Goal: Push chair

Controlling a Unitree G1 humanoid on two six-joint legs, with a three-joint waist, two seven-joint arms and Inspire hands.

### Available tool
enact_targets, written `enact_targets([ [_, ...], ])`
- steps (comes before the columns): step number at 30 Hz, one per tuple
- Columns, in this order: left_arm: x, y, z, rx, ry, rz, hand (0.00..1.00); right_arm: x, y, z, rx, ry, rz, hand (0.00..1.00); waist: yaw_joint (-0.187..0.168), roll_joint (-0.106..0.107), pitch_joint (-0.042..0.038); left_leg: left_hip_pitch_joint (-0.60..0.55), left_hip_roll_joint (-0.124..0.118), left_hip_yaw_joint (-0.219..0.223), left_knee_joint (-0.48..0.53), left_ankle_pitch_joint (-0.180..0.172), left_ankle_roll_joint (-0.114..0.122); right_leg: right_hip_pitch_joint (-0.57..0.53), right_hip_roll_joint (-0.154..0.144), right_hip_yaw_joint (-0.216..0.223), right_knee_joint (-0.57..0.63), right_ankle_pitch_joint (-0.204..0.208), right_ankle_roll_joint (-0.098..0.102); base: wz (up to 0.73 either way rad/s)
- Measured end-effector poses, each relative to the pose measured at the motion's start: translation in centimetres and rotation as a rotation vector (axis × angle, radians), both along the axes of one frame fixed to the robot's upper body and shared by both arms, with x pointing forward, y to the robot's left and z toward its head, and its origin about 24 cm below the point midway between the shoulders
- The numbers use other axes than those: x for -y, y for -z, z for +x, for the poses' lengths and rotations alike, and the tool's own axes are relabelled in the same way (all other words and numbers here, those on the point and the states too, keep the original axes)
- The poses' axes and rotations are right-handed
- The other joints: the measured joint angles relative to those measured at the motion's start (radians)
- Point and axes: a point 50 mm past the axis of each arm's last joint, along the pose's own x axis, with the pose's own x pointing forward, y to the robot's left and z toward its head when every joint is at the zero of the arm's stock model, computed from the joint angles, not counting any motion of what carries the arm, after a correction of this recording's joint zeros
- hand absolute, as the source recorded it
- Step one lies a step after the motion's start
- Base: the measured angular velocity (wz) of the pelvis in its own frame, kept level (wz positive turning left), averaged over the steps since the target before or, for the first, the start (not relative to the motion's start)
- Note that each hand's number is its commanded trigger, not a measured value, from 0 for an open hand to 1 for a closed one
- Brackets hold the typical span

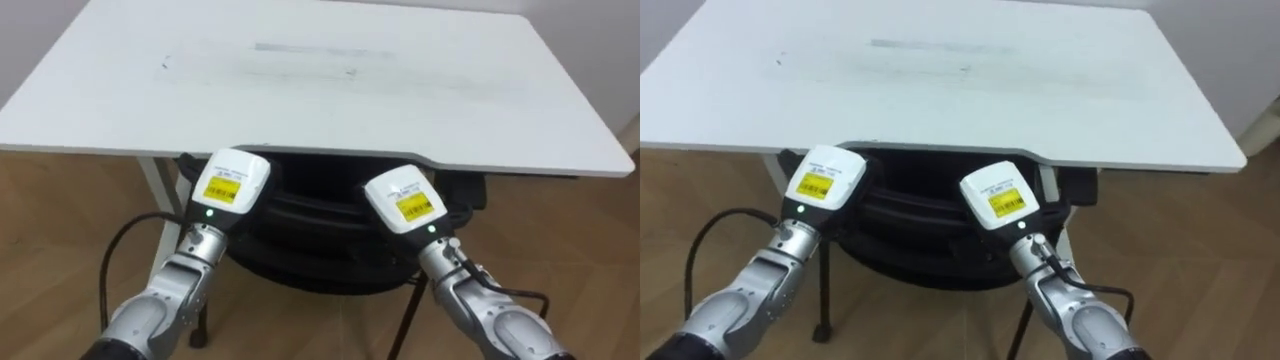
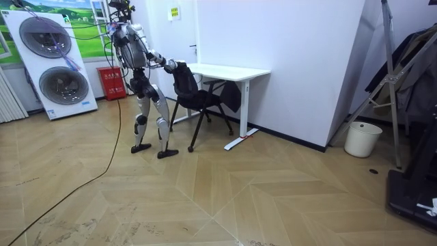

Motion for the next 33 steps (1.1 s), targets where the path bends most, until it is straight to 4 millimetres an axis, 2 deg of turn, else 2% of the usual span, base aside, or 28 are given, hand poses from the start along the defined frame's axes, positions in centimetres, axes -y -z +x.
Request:
enact_targets([
  [1, -0.1, -0.2, 0.1, 0.007, 0.000, 0.002, 1.00, -0.2, -0.1, -0.1, -0.005, -0.003, 0.003, 1.00, -0.001, -0.003, -0.0014, -0.008, 0.008, -0.010, 0.013, -0.004, -0.005, 0.001, 0.006, -0.007, 0.004, -0.006, -0.007, 0.21],
  [3, -0.3, -0.1, 0.0, 0.003, 0.002, 0.006, 1.00, -0.2, -0.1, -0.1, -0.005, -0.006, 0.007, 1.00, -0.002, -0.004, -0.0015, -0.020, 0.019, -0.011, 0.041, -0.009, -0.014, 0.004, -0.007, -0.039, 0.020, -0.021, -0.016, 0.32],
  [5, -0.1, 0.1, 0.0, -0.012, 0.006, 0.009, 1.00, -0.1, 0.2, -0.5, -0.019, -0.002, 0.005, 1.00, -0.043, -0.011, 0.0007, -0.054, 0.027, 0.002, 0.108, -0.006, -0.010, 0.035, -0.021, -0.093, 0.021, -0.041, -0.014, 0.75],
  [8, 0.3, 0.7, -0.3, -0.038, 0.017, 0.013, 1.00, 0.3, 0.9, -1.3, -0.044, 0.010, 0.010, 1.00, -0.060, -0.005, 0.0026, -0.059, 0.034, 0.017, 0.142, 0.004, 0.000, 0.081, -0.024, -0.130, -0.004, -0.045, -0.012, 0.48],
  [9, 0.4, 0.8, -0.4, -0.039, 0.023, 0.011, 0.75, 0.4, 1.1, -1.5, -0.046, 0.013, 0.010, 1.00, -0.060, -0.005, 0.0025, -0.059, 0.033, 0.017, 0.138, 0.007, 0.001, 0.083, -0.025, -0.132, -0.006, -0.045, -0.011, 0.29],
  [10, 0.6, 0.8, -0.5, -0.034, 0.029, 0.011, 0.62, 0.6, 1.1, -1.7, -0.037, 0.022, 0.020, 1.00, -0.059, -0.002, 0.0010, -0.059, 0.032, 0.017, 0.122, 0.011, -0.004, 0.083, -0.027, -0.139, -0.010, -0.039, -0.003, 0.17],
  [11, 0.8, 0.9, -0.6, -0.030, 0.030, 0.008, 0.00, 0.7, 1.1, -1.8, -0.029, 0.024, 0.018, 0.64, -0.056, -0.001, -0.0003, -0.054, 0.029, 0.017, 0.101, 0.019, -0.010, 0.080, -0.027, -0.139, -0.016, -0.034, -0.002, 0.09],
  [12, 0.8, 0.9, -0.6, -0.029, 0.027, 0.007, 0.00, 0.7, 1.0, -1.8, -0.028, 0.024, 0.015, 0.00, -0.054, 0.000, -0.0005, -0.049, 0.025, 0.017, 0.086, 0.025, -0.010, 0.079, -0.027, -0.138, -0.020, -0.030, -0.002, 0.00],
  [14, 0.9, 1.0, -0.8, -0.027, 0.021, -0.004, 0.00, 1.0, 1.1, -1.9, -0.025, 0.024, 0.008, 0.00, -0.052, 0.007, -0.0048, -0.026, 0.012, 0.020, 0.026, 0.047, -0.013, 0.079, -0.029, -0.131, -0.036, -0.016, 0.004, -0.04],
  [16, 1.2, 0.7, -0.8, -0.010, 0.002, -0.034, 0.00, 1.1, 0.9, -1.9, -0.022, 0.025, 0.005, 0.00, -0.052, 0.009, -0.0055, -0.016, 0.008, 0.026, -0.009, 0.058, -0.018, 0.075, -0.029, -0.126, -0.048, -0.002, 0.008, -0.05],
  [18, 1.5, 0.8, -1.4, -0.014, -0.034, -0.087, 0.00, 1.2, 0.9, -1.8, -0.037, 0.035, 0.006, 0.00, -0.048, 0.012, -0.0117, -0.011, 0.001, 0.031, -0.035, 0.069, -0.014, 0.076, -0.029, -0.119, -0.063, 0.016, 0.013, -0.07],
  [19, 1.7, 0.7, -1.7, -0.022, -0.051, -0.128, 0.00, 1.2, 1.0, -1.8, -0.053, 0.042, 0.007, 0.00, -0.047, 0.014, -0.0188, -0.007, -0.004, 0.038, -0.047, 0.074, -0.010, 0.076, -0.030, -0.112, -0.074, 0.026, 0.016, -0.11],
  [20, 1.7, 0.9, -1.9, -0.036, -0.068, -0.164, 0.00, 1.3, 1.0, -1.7, -0.070, 0.052, 0.017, 0.00, -0.047, 0.016, -0.0203, -0.004, -0.007, 0.042, -0.048, 0.074, -0.009, 0.077, -0.031, -0.106, -0.077, 0.031, 0.018, -0.10],
  [25, 1.8, 0.9, -2.5, -0.060, -0.101, -0.255, 0.00, 1.2, 1.0, -1.5, -0.122, 0.092, 0.086, 0.00, -0.049, 0.022, -0.0216, 0.010, -0.015, 0.042, -0.075, 0.086, -0.003, 0.084, -0.035, -0.102, -0.084, 0.039, 0.020, 0.00],
  [30, 2.0, 0.4, -2.3, -0.103, -0.134, -0.390, 0.00, 1.8, 0.5, -1.1, -0.162, 0.137, 0.193, 0.00, -0.050, 0.035, -0.0180, 0.011, -0.019, 0.042, -0.079, 0.092, -0.001, 0.085, -0.034, -0.088, -0.091, 0.047, 0.021, 0.00],
  [32, 1.8, 0.1, -2.1, -0.119, -0.157, -0.465, 0.00, 2.1, 0.2, -1.1, -0.174, 0.162, 0.260, 0.00, -0.051, 0.041, -0.0141, 0.011, -0.021, 0.042, -0.079, 0.093, 0.000, 0.085, -0.035, -0.082, -0.091, 0.048, 0.022, 0.00],
  [33, 1.7, -0.1, -2.1, -0.118, -0.164, -0.480, 0.00, 2.2, 0.0, -1.1, -0.177, 0.172, 0.283, 0.00, -0.051, 0.038, -0.0155, 0.011, -0.022, 0.042, -0.079, 0.094, 0.001, 0.085, -0.035, -0.082, -0.091, 0.048, 0.022, 0.00],
])
